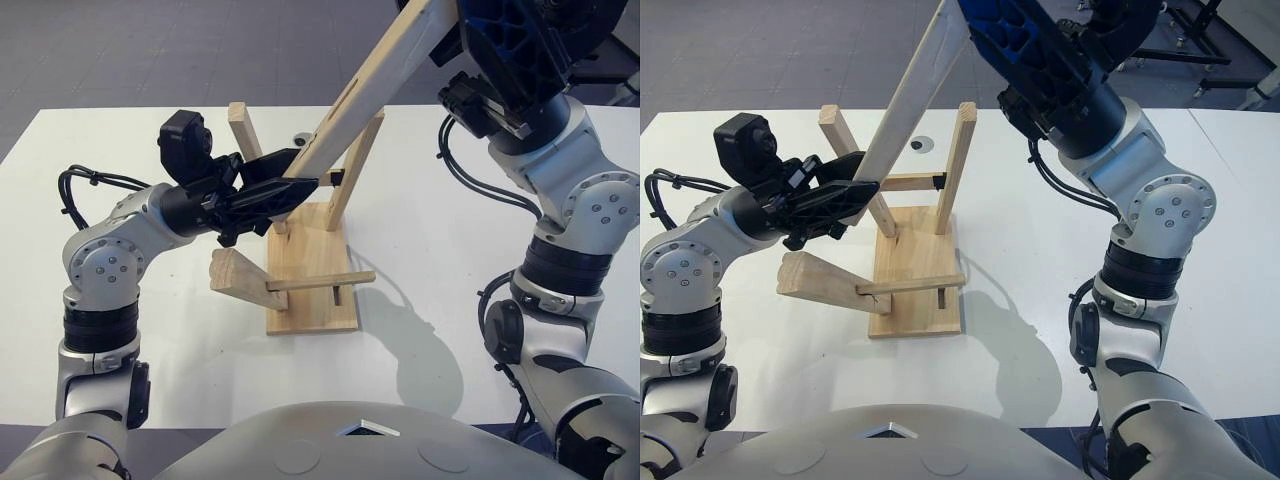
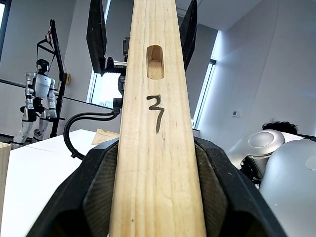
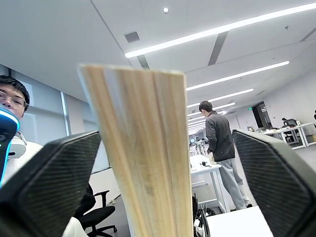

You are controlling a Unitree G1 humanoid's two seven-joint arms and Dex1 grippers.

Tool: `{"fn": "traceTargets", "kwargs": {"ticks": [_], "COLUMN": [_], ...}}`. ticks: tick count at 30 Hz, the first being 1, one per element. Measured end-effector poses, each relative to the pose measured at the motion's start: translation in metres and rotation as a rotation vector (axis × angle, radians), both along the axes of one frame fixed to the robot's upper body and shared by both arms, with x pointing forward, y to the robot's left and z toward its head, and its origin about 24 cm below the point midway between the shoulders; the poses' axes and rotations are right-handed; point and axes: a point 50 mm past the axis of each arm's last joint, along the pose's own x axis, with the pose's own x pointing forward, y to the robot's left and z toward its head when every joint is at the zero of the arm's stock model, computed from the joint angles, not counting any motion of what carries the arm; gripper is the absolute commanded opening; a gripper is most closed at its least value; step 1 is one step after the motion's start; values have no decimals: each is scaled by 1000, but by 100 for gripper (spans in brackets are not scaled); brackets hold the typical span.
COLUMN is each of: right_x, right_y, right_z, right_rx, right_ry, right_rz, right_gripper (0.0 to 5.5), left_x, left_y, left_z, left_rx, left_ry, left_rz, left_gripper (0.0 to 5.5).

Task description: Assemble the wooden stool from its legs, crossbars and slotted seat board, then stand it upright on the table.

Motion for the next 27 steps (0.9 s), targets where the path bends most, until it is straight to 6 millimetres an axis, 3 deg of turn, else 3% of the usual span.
{"fn": "traceTargets", "kwargs": {"ticks": [10,22,24,27], "right_x": [-5,-3,-3,-4], "right_y": [9,15,14,15], "right_z": [-6,-11,-12,-18], "right_rx": [-68,-105,-107,-139], "right_ry": [6,11,4,14], "right_rz": [41,25,23,19], "right_gripper": [222,215,214,214], "left_x": [0,0,1,5], "left_y": [-1,1,1,4], "left_z": [-2,-5,-6,-2], "left_rx": [-4,25,27,-13], "left_ry": [10,10,10,11], "left_rz": [9,22,29,81], "left_gripper": [206,206,265,308]}}
